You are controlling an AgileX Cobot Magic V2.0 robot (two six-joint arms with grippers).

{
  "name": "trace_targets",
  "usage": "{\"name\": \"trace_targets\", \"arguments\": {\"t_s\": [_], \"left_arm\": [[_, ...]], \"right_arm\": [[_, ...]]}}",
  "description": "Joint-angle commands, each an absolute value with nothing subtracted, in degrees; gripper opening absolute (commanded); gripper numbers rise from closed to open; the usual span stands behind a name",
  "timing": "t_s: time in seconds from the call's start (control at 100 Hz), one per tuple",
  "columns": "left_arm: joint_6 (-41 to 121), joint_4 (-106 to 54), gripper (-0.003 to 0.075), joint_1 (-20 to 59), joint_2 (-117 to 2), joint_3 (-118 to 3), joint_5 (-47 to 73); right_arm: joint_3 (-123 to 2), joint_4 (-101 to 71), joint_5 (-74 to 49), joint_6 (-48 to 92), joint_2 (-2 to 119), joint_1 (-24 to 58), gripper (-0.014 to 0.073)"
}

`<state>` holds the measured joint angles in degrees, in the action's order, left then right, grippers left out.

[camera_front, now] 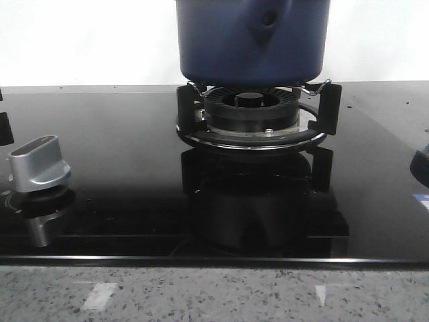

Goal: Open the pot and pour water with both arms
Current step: 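Lower the bowl onto the counter and open the right gripper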

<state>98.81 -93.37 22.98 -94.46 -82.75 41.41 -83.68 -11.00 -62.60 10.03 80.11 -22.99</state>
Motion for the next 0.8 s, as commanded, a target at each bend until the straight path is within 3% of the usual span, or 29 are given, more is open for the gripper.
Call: {"name": "trace_targets", "arguments": {"t_s": [0.0, 0.79], "left_arm": [[99.43, -98.16, 0.0305, 24.39, -93.58, -84.72, 43.11], [100.9, -101.16, 0.0305, 26.13, -99.49, -84.72, 45.68]], "right_arm": [[-85.88, -13.35, -61.03, 9.91, 76.59, -23.35, 0.0363], [-85.88, -14.49, -61.72, 9.91, 75.66, -23.35, 0.0363]]}}
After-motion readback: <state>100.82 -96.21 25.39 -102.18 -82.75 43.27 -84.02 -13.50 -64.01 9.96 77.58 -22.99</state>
